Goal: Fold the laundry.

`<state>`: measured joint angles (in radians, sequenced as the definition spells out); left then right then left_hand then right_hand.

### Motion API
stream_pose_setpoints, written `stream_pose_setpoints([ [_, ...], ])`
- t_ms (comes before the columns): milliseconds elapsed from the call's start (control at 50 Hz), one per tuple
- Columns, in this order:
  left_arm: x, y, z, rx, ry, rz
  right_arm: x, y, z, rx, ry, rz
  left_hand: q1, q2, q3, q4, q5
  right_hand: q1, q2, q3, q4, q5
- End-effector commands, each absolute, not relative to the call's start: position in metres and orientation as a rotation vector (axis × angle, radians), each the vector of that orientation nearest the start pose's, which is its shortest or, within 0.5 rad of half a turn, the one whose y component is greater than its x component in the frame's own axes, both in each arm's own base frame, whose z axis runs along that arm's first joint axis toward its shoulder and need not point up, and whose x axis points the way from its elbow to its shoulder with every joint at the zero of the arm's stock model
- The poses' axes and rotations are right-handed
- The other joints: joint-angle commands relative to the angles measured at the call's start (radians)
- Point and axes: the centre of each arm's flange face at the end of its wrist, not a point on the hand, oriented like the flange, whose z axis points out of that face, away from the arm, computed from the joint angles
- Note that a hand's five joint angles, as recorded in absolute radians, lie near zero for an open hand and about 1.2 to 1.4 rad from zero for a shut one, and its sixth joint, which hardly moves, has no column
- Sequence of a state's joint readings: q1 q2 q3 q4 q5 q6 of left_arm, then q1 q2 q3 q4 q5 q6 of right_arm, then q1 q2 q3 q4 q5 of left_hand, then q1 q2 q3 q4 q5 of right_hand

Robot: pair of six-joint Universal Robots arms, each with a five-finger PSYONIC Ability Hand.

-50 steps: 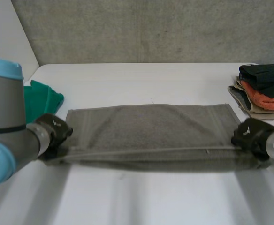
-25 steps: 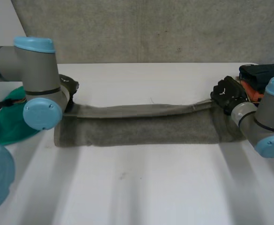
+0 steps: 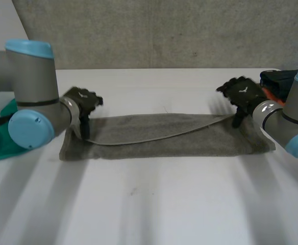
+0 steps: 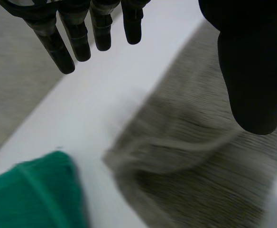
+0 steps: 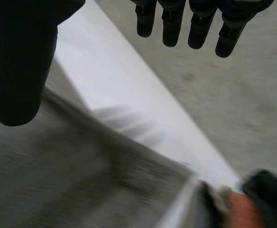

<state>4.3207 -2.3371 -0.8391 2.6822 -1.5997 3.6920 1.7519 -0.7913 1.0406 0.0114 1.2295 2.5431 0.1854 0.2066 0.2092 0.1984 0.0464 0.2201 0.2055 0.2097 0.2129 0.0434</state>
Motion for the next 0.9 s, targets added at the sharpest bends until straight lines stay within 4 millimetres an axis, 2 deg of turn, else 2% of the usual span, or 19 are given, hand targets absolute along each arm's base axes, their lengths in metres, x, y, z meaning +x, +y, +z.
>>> stream_pose_setpoints([
  [20, -0.280, -0.339, 0.171, 1.290, 2.302, -1.452, 0.253, -0.400, 0.150, -1.238, 2.118, -1.756, -0.011, -0.032, -0.035, -0.024, -0.046, -0.046, -0.031, -0.035, -0.038, -0.043],
  [140, -0.281, -0.359, 0.156, 1.282, 2.203, -1.479, 0.259, -0.416, 0.135, -1.215, 2.161, -1.836, -0.011, -0.032, -0.035, -0.024, -0.046, -0.046, -0.031, -0.035, -0.038, -0.043],
  [220, -0.279, -0.381, 0.145, 1.261, 2.117, -1.494, 0.266, -0.431, 0.125, -1.196, 2.128, -1.944, -0.011, -0.032, -0.035, -0.024, -0.046, -0.046, -0.031, -0.035, -0.038, -0.043],
  [280, -0.278, -0.408, 0.142, 1.226, 2.005, -1.572, 0.276, -0.447, 0.123, -1.143, 2.030, -2.099, -0.011, -0.032, -0.035, -0.024, -0.046, -0.046, -0.031, -0.035, -0.038, -0.043],
  [340, -0.280, -0.441, 0.156, 1.107, 1.840, -1.739, 0.284, -0.463, 0.123, -1.031, 1.924, -2.276, -0.011, -0.032, -0.035, -0.024, -0.046, -0.046, -0.031, -0.035, -0.038, -0.043],
  [400, -0.279, -0.464, 0.172, 0.990, 1.729, -1.879, 0.289, -0.472, 0.130, -0.910, 1.839, -2.425, -0.011, -0.032, -0.035, -0.024, -0.046, -0.046, -0.031, -0.035, -0.038, -0.043],
  [440, -0.278, -0.469, 0.180, 0.948, 1.701, -1.920, 0.292, -0.474, 0.134, -0.868, 1.805, -2.477, -0.011, -0.032, -0.035, -0.024, -0.046, -0.046, -0.031, -0.035, -0.038, -0.043],
  [540, -0.278, -0.464, 0.204, 0.901, 1.751, -1.967, 0.290, -0.470, 0.139, -0.836, 1.847, -2.486, -0.011, -0.032, -0.035, -0.024, -0.046, -0.046, -0.031, -0.035, -0.038, -0.043],
  [580, -0.276, -0.456, 0.215, 0.892, 1.807, -1.968, 0.284, -0.465, 0.145, -0.856, 1.906, -2.434, -0.011, -0.032, -0.035, -0.024, -0.046, -0.046, -0.031, -0.035, -0.038, -0.043],
  [680, -0.273, -0.442, 0.221, 0.900, 1.918, -1.968, 0.270, -0.450, 0.161, -0.927, 2.036, -2.260, -0.011, -0.032, -0.035, -0.024, -0.046, -0.046, -0.031, -0.035, -0.038, -0.043],
  [800, -0.270, -0.417, 0.229, 0.934, 2.026, -1.969, 0.243, -0.417, 0.179, -1.040, 2.239, -2.011, -0.011, -0.032, -0.035, -0.024, -0.046, -0.046, -0.031, -0.035, -0.038, -0.043],
  [900, -0.273, -0.391, 0.239, 0.970, 2.092, -2.007, 0.214, -0.394, 0.177, -1.173, 2.432, -1.839, -0.011, -0.032, -0.035, -0.024, -0.046, -0.046, -0.031, -0.035, -0.038, -0.043],
])
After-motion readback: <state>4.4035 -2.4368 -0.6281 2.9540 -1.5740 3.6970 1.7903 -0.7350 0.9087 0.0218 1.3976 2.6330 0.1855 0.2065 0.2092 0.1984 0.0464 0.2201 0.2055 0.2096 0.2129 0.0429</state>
